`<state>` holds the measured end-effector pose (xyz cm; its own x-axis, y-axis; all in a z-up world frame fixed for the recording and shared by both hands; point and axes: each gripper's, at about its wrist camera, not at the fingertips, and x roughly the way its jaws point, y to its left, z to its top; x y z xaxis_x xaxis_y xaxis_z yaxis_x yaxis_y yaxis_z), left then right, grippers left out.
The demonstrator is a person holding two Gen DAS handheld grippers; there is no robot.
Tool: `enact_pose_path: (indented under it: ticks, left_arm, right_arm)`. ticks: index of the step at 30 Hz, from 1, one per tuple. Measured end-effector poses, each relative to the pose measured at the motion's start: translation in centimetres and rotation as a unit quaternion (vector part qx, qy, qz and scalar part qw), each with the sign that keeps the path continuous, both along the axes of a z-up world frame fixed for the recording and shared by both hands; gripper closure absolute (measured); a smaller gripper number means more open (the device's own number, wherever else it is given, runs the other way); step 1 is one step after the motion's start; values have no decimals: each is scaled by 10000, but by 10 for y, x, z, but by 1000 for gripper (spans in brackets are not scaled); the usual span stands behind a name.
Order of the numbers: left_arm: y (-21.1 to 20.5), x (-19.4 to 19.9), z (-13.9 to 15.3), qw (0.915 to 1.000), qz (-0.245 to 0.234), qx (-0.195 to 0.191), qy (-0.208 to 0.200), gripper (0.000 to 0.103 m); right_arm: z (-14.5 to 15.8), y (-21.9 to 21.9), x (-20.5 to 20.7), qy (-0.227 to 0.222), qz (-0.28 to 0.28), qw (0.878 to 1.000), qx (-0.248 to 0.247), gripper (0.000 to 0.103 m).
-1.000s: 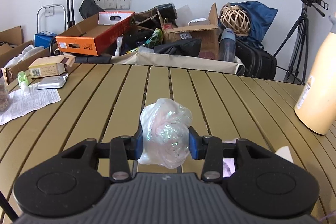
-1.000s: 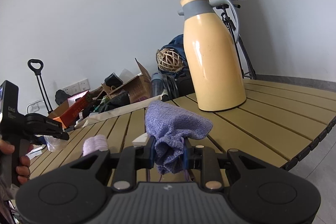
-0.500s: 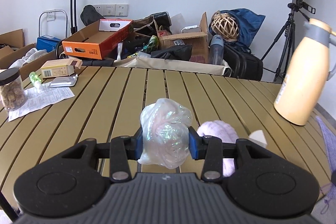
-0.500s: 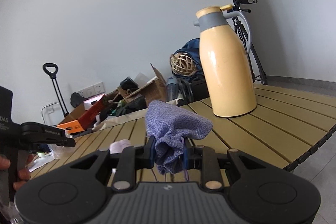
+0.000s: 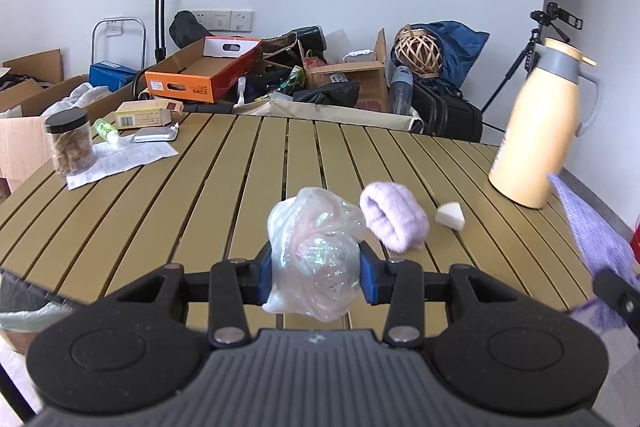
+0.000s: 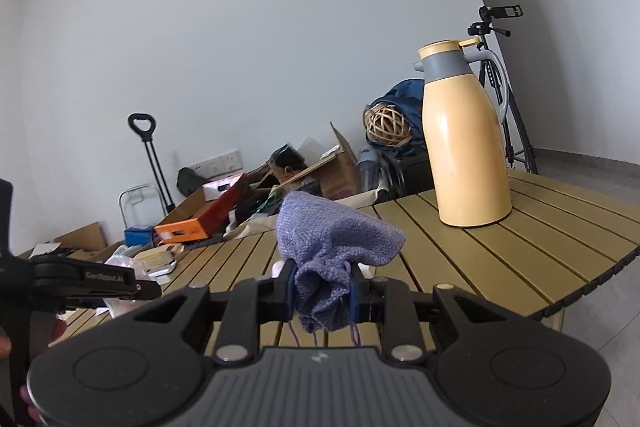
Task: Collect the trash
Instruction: 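Carry the plastic bag and knit cloth from the table down over the black bin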
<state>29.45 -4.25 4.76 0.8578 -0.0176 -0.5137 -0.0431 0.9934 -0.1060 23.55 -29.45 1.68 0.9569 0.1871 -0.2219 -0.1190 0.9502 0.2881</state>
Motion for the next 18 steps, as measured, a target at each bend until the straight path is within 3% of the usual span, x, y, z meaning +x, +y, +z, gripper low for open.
enact_pose_path:
  ticks: [6,18]
  left_arm:
    - [7,-41,-9,9999,-14,-59,113,61]
    - [19,-94,-51,9988,-131,-35,462,61]
  right_arm:
    - [6,12,-23,109,98,9998,-115,80]
    - [-27,58,-61,681,561,9935,-715,80]
